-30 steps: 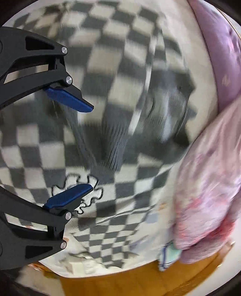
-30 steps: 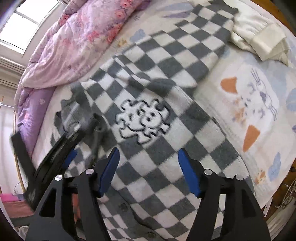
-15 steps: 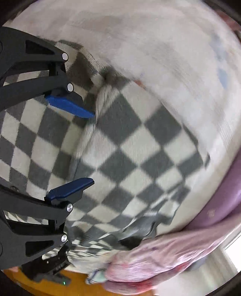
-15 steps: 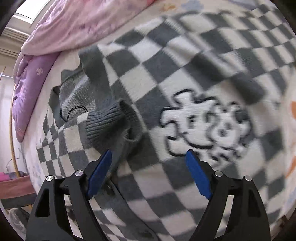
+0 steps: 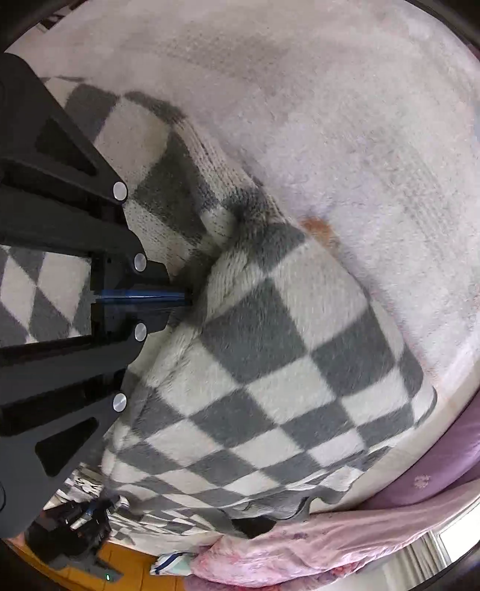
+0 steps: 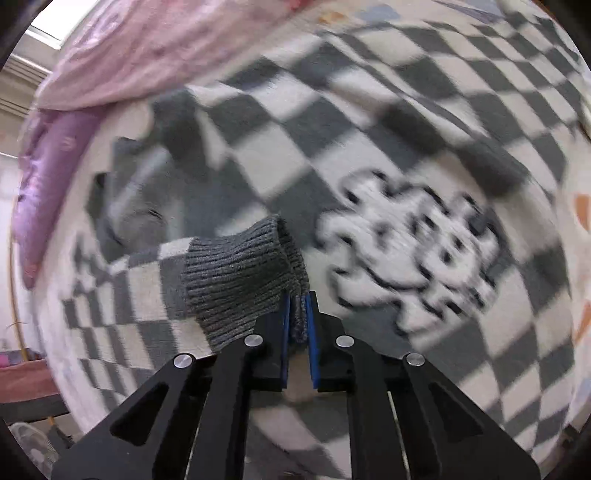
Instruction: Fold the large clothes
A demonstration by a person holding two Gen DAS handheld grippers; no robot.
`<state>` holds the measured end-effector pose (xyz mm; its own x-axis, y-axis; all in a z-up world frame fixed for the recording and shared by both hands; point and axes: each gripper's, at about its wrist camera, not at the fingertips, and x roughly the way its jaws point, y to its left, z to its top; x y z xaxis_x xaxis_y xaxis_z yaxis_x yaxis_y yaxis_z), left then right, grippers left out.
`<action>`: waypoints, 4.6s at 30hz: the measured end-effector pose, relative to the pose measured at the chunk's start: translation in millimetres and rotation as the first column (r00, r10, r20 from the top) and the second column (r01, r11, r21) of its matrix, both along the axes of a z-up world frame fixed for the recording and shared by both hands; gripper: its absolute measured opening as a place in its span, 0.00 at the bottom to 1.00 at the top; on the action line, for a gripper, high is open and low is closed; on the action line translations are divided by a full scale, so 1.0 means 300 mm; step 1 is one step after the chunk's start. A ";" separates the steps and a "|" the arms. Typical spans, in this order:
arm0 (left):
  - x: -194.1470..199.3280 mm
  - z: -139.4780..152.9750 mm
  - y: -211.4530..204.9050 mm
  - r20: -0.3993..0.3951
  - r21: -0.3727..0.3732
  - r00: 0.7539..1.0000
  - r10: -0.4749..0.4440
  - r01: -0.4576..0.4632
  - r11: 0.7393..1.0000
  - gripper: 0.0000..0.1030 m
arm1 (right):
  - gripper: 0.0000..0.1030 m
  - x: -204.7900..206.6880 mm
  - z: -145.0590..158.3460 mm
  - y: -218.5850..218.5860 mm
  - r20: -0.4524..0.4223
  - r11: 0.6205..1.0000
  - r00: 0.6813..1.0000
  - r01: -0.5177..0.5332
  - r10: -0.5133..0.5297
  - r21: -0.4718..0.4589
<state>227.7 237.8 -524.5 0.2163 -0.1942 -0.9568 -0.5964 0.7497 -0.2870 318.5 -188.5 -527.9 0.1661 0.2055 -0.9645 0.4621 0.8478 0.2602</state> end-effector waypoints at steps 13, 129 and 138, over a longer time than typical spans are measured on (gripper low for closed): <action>0.220 0.287 -0.026 0.129 0.115 0.946 -0.298 0.284 0.952 0.62 | 0.69 0.122 0.095 -0.057 0.078 1.000 0.997 -0.002 0.000 0.019; -0.567 1.216 -0.994 0.144 0.375 0.550 -0.822 0.739 0.560 0.65 | 0.90 -1.142 1.169 -0.479 0.335 0.971 0.924 0.226 -0.186 -0.084; -0.382 1.112 -1.316 0.070 0.395 0.597 -0.799 0.719 0.572 0.65 | 0.90 -0.908 1.047 -0.840 0.288 0.981 0.944 0.184 -0.160 -0.056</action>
<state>113.2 -157.0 -190.9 0.3297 -0.1066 -0.9380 0.2848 0.9586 -0.0089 46.1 -440.5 -213.7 0.4581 0.0729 -0.8859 0.5211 0.7854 0.3341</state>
